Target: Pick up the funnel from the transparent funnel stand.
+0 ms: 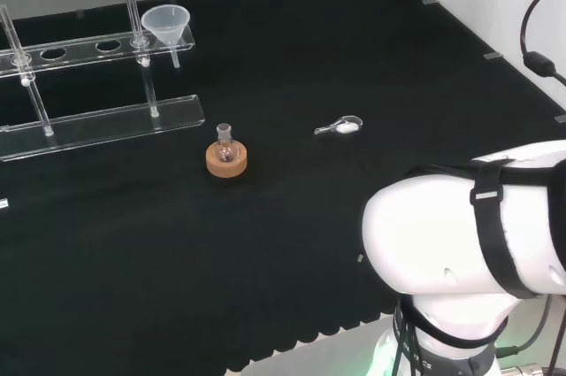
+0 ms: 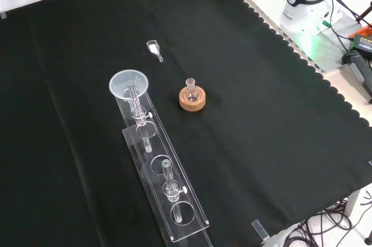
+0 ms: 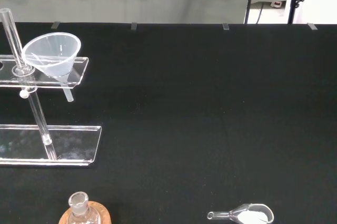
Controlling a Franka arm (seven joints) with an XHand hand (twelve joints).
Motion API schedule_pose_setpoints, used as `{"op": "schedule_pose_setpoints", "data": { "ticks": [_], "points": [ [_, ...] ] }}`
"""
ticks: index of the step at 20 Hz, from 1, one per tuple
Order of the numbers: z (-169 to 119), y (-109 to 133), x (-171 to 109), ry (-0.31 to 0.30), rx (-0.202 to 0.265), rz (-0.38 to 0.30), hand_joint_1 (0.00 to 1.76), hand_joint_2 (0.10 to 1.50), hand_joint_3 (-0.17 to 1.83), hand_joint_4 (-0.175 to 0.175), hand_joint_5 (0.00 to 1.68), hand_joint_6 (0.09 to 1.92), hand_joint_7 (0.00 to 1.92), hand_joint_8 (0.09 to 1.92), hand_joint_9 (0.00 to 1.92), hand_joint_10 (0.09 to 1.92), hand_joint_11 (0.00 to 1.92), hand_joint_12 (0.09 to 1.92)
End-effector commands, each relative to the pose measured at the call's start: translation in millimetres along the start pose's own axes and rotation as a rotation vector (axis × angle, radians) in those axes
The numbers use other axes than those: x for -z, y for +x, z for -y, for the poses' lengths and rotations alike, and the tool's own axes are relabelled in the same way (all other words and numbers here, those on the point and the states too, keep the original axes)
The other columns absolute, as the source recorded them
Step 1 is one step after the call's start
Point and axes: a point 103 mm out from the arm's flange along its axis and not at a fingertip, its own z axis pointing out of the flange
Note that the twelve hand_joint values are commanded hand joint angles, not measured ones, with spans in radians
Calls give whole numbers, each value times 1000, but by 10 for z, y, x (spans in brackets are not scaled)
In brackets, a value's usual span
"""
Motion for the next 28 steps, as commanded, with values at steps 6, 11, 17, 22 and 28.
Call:
{"op": "schedule_pose_setpoints", "data": {
  "ticks": [6, 11, 17, 22, 28],
  "points": [
    [-11, -9, -22, -36, 12, -17, 185, 704, 252, 0, 20, 87, 3, 189, 5, 799, 7, 1517],
    [-100, 107, -133, -80, 18, -50, 194, 700, 235, 1, 18, 87, 0, 182, 0, 794, 0, 1544],
    [-306, 214, -358, -105, 4, -92, 220, 692, 212, 1, 12, 87, 0, 155, 0, 778, 0, 1563],
    [-570, 274, -486, -100, 26, -120, 233, 688, 203, 0, 10, 87, 0, 145, 0, 774, 0, 1567],
    [-955, 399, -568, -116, 55, -165, 238, 687, 198, -1, 10, 87, 0, 141, 0, 770, 0, 1570]
  ]
}}
